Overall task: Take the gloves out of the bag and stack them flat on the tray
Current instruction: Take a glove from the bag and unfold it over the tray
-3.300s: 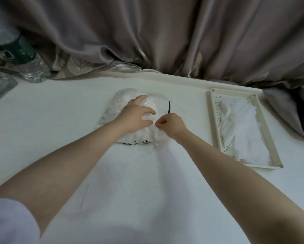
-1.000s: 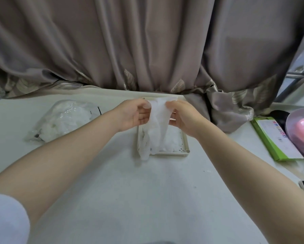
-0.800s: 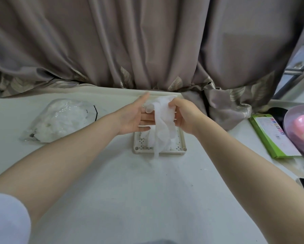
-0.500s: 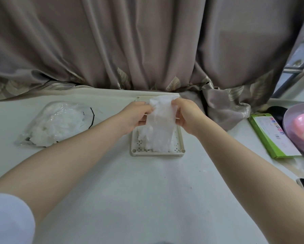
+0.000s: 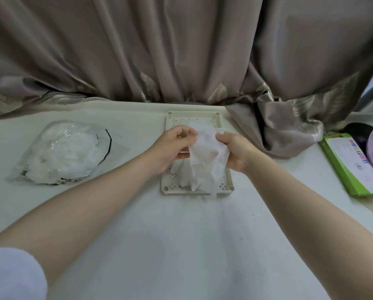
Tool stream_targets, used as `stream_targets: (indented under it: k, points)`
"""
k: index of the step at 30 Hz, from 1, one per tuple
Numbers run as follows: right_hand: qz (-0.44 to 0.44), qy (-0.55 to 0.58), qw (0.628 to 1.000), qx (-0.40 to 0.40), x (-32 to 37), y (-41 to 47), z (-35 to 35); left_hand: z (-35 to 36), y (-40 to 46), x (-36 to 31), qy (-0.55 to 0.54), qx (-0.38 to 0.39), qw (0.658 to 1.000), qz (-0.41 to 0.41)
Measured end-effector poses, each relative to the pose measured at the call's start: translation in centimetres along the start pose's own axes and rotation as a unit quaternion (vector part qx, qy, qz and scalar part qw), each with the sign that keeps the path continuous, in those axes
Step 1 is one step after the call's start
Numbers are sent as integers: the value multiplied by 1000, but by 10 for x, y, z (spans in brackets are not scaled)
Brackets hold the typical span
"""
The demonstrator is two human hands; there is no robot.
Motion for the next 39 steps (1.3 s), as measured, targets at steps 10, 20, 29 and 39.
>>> stream_targets:
  k: [10, 20, 29, 39]
  points:
    - [-111, -185, 975, -45, 9, 85, -17, -30, 67, 32, 87, -60, 994, -28]
    - [-110, -169, 979, 12, -2, 119, -13, -21, 95, 50, 129, 20, 991, 38]
    - [-36, 23, 981, 192, -1, 81, 5, -16, 67, 47, -282, 107, 944, -134]
    - [-51, 78, 982, 165, 4, 44, 10, 12, 26, 34, -263, 199, 939, -94]
Point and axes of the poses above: each hand's wrist, its own y-axis towards the middle knuckle, its own z-axis out of the palm, x = y × z, the point moved 8 cm from there along y, towards the middle knuckle, and after that the axes turned 1 degree about -x, right-handed, at the moved point
